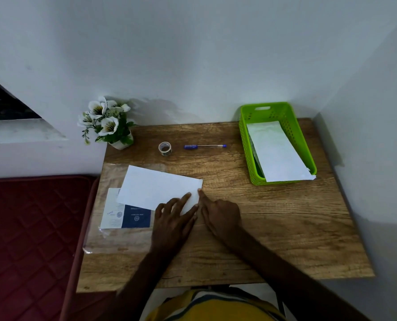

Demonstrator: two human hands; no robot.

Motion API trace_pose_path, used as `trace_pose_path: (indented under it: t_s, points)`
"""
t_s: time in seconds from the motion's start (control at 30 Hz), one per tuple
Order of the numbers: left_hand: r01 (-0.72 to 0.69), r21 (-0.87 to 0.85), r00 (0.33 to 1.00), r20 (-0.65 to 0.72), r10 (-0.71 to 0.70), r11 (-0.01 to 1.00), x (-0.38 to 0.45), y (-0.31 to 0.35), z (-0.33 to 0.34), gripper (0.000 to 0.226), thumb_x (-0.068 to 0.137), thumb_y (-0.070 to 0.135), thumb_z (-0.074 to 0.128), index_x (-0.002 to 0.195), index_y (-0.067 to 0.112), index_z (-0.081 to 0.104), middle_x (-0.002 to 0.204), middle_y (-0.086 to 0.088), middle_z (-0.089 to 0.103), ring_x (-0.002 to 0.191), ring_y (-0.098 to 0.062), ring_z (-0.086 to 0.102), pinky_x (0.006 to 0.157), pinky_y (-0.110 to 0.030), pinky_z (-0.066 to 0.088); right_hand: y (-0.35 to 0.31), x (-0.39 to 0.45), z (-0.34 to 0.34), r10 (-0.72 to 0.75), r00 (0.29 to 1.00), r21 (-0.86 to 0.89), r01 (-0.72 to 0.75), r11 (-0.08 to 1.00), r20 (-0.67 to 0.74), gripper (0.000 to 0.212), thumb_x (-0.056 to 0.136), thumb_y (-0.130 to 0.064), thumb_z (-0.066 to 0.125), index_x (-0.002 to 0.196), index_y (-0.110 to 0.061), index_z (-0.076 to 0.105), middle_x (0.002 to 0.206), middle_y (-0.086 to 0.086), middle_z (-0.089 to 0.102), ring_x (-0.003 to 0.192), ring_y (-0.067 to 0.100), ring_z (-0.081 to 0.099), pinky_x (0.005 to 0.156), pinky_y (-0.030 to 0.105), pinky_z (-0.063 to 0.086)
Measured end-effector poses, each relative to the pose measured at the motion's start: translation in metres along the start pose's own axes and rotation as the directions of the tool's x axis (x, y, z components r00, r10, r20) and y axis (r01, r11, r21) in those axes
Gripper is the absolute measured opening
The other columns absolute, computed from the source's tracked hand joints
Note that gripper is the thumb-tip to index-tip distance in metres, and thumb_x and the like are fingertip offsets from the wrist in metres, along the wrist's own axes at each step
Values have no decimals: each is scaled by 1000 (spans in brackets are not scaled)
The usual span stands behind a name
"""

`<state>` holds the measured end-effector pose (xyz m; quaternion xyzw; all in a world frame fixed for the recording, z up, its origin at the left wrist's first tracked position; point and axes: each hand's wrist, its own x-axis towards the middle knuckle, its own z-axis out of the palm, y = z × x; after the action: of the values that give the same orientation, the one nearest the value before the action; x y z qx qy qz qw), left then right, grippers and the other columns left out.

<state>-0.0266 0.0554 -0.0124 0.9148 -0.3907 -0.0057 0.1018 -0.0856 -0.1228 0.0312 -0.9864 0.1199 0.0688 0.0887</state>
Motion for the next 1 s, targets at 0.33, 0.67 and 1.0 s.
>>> trace_pose_path:
  t_s: [0.33,0.67,1.0]
  points:
    - [-86,29,996,-4,86,996,-7,7,5,51,107,48,40,154,27,44,165,7,32,157,-23,18,126,-57,14,-6,25,-22,59,989,35,-64,997,136,60,109,-44,29,163,-26,10,104,9,71,91,26,68,71,35,41]
    - [-74,13,995,61,73,997,-10,8,3,55,108,50,36,159,30,32,168,9,23,159,-19,11,126,-56,11,-4,26,-18,42,990,9,-43,999,131,58,110,-43,28,163,-27,10,112,11,70,98,28,67,80,37,49]
    - [217,-300,970,-44,-241,929,5,20,-4,39,100,50,44,127,36,69,140,21,61,141,-10,45,113,-44,32,13,35,-21,162,977,281,-195,940,138,57,96,-62,51,148,-41,46,131,5,66,122,28,60,94,38,48]
